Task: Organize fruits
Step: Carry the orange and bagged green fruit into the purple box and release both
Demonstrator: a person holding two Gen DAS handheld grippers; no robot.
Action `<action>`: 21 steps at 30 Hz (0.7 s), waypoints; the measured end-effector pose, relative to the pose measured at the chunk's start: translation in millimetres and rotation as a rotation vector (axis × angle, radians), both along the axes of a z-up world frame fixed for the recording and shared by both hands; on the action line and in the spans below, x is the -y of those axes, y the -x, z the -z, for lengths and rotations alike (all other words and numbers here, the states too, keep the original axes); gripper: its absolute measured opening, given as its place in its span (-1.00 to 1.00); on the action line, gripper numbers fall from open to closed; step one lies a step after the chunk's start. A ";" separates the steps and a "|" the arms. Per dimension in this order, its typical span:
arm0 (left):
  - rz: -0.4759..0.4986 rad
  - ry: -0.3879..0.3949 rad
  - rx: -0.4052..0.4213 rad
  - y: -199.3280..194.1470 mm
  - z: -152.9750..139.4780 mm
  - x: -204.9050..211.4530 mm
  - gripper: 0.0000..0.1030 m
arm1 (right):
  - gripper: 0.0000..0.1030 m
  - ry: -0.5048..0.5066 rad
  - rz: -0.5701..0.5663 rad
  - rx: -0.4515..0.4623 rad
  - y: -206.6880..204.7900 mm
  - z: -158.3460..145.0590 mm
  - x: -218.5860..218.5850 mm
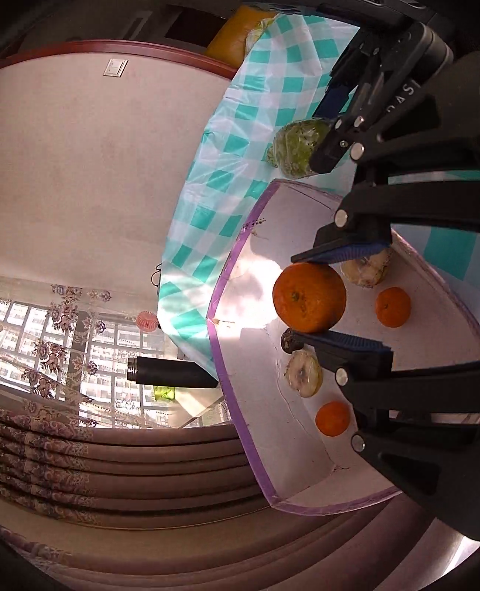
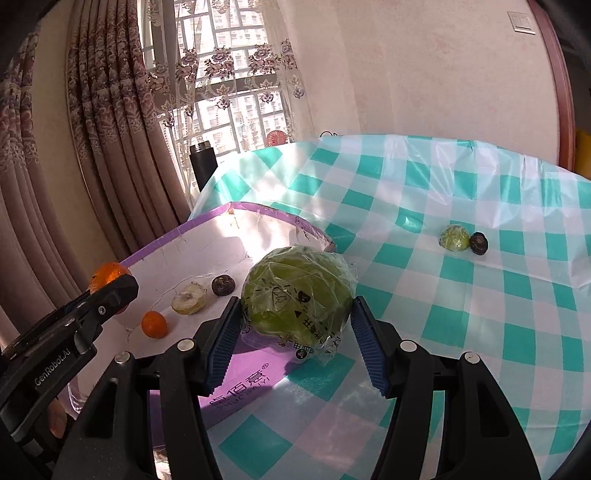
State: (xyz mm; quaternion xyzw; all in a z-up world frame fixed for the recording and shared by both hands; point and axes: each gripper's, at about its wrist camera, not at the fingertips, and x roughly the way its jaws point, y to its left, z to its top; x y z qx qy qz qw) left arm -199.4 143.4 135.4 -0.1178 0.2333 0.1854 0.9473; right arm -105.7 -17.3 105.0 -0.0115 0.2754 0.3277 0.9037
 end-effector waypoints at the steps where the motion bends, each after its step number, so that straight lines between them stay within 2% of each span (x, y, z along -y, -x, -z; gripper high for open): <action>1: -0.011 -0.008 -0.019 1.6 0.0 -5.7 -0.33 | 0.15 0.014 -0.011 0.017 1.3 -1.6 -8.6; 5: -0.030 -0.006 -0.100 4.6 2.9 -30.2 -0.33 | 0.16 0.057 -0.065 0.028 1.6 -4.0 -41.5; 12: -0.051 0.020 -0.212 2.4 20.0 -66.5 -0.33 | 0.16 0.213 -0.128 0.021 2.9 12.3 -89.3; 17: -0.040 0.010 -0.288 -3.5 31.2 -75.2 -0.33 | 0.16 0.358 -0.150 0.058 8.3 26.4 -115.0; 21: -0.041 0.021 -0.320 -6.9 38.9 -78.7 -0.32 | 0.14 0.397 -0.176 0.053 10.3 31.4 -125.0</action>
